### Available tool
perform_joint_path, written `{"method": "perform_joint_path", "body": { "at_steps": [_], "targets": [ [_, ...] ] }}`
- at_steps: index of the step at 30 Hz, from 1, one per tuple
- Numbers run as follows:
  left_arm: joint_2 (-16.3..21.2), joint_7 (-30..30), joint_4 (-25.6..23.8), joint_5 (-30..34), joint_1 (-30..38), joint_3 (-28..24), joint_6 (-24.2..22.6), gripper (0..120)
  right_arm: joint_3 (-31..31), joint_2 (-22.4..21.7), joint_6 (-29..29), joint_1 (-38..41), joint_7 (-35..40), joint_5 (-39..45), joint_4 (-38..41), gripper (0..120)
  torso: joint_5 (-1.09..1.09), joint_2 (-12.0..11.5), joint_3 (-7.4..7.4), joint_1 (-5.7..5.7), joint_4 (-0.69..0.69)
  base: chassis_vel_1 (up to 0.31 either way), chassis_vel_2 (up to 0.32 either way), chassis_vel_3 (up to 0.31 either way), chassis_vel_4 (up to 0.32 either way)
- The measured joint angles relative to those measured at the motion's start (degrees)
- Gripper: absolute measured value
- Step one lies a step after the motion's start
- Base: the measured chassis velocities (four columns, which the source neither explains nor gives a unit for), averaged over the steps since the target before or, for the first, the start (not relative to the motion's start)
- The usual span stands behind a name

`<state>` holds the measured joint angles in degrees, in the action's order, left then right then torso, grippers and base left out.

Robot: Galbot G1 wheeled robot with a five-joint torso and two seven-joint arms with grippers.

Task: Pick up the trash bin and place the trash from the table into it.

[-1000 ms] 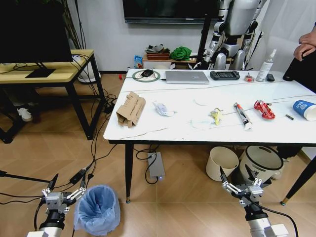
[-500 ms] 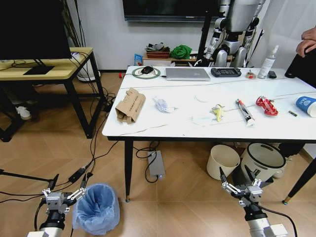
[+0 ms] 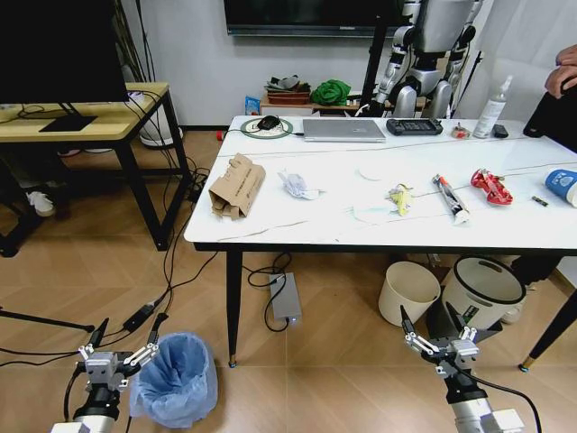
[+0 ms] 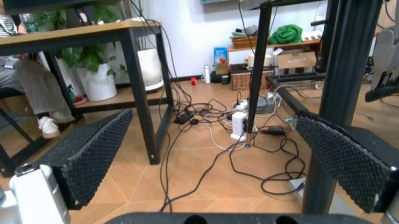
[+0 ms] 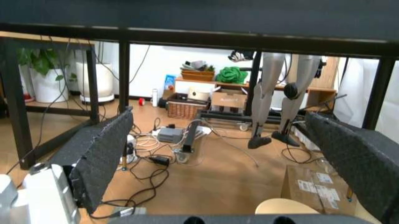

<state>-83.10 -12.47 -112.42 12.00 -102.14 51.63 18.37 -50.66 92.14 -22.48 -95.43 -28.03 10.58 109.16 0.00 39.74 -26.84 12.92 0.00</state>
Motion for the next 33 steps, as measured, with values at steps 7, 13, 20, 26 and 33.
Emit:
{"method": "perform_joint_path", "body": {
  "at_steps": [7, 13, 20, 26, 33],
  "targets": [
    [0.00, -0.03, 0.00, 0.00, 0.00, 0.00, -0.07, 100, 0.01, 0.00, 0.00, 0.12, 0.00, 0.00, -0.02, 100, 0.00, -1.68, 1.01, -0.67, 0.00, 0.000, 0.000, 0.000, 0.000],
    [-0.02, -0.09, 0.05, 0.00, 0.00, 0.01, -0.08, 100, 0.01, 0.00, -0.03, 0.12, -0.01, 0.00, -0.05, 100, 0.00, -3.12, 1.86, -1.27, 0.00, 0.000, 0.000, 0.000, 0.000],
    [-0.04, -0.16, 0.06, 0.00, -0.04, 0.03, -0.09, 100, 0.01, 0.00, -0.14, 0.05, -0.02, 0.00, -0.07, 100, 0.00, -4.67, 2.80, -1.88, 0.00, 0.000, 0.000, 0.000, 0.000],
    [-0.08, -0.29, 0.01, -0.01, -0.06, 0.03, -0.09, 100, -0.01, 0.00, -0.23, 0.00, -0.05, 0.00, -0.08, 100, 0.00, -6.23, 3.84, -2.40, 0.00, 0.000, 0.000, 0.000, 0.000],
    [-0.12, -0.33, -0.05, -0.04, -0.10, 0.03, -0.09, 100, 0.01, 0.00, -0.31, -0.11, -0.08, 0.00, -0.07, 100, 0.00, -7.74, 4.70, -3.05, 0.00, 0.000, 0.000, 0.000, 0.000]
  ]
}}
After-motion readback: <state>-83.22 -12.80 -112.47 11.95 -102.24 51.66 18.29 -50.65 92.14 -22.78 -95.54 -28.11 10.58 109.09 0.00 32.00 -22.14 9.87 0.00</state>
